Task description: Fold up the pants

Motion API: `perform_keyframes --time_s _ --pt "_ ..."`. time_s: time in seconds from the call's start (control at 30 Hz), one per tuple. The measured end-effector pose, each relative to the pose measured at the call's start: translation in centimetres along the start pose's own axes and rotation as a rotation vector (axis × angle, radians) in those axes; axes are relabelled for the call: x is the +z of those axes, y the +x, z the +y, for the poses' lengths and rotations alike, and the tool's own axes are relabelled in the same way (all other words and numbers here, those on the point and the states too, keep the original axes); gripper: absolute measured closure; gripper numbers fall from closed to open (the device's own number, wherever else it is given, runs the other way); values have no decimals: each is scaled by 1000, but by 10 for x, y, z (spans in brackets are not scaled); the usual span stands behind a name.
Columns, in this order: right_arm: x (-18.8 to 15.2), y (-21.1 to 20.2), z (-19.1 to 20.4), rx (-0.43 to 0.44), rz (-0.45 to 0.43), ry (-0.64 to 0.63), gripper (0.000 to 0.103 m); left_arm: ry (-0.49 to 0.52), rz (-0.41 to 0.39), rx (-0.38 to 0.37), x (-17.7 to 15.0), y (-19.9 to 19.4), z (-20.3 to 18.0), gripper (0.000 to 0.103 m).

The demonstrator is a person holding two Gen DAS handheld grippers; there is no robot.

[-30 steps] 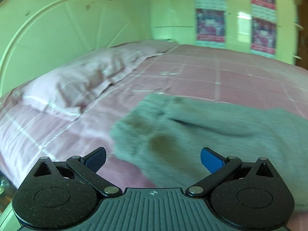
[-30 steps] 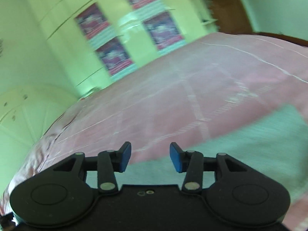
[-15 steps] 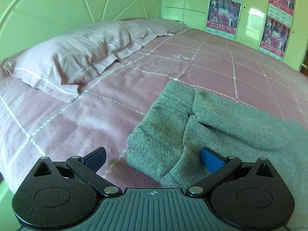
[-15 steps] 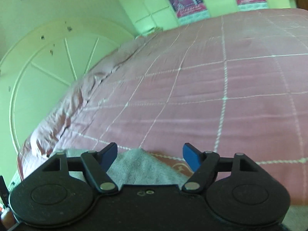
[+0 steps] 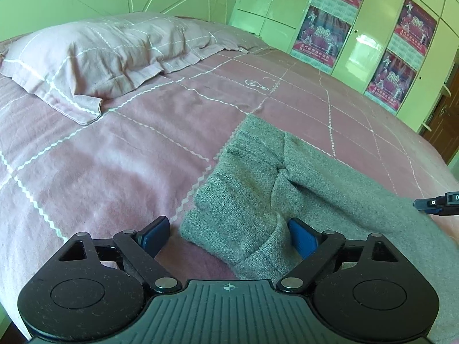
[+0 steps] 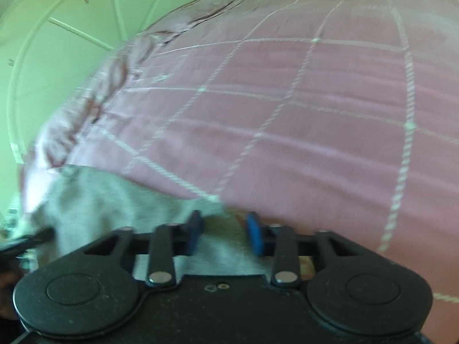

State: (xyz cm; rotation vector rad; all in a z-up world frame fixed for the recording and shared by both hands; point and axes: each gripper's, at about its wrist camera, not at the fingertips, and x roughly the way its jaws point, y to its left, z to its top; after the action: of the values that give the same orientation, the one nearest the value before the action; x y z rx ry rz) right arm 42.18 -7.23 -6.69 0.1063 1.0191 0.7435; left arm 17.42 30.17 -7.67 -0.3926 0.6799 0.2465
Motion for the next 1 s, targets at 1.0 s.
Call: perform_keyframes --time_s 1.0 --pt "-23 -12 -4 -221 -218 50 86 -59 -60 -69 -11 -18 24 19"
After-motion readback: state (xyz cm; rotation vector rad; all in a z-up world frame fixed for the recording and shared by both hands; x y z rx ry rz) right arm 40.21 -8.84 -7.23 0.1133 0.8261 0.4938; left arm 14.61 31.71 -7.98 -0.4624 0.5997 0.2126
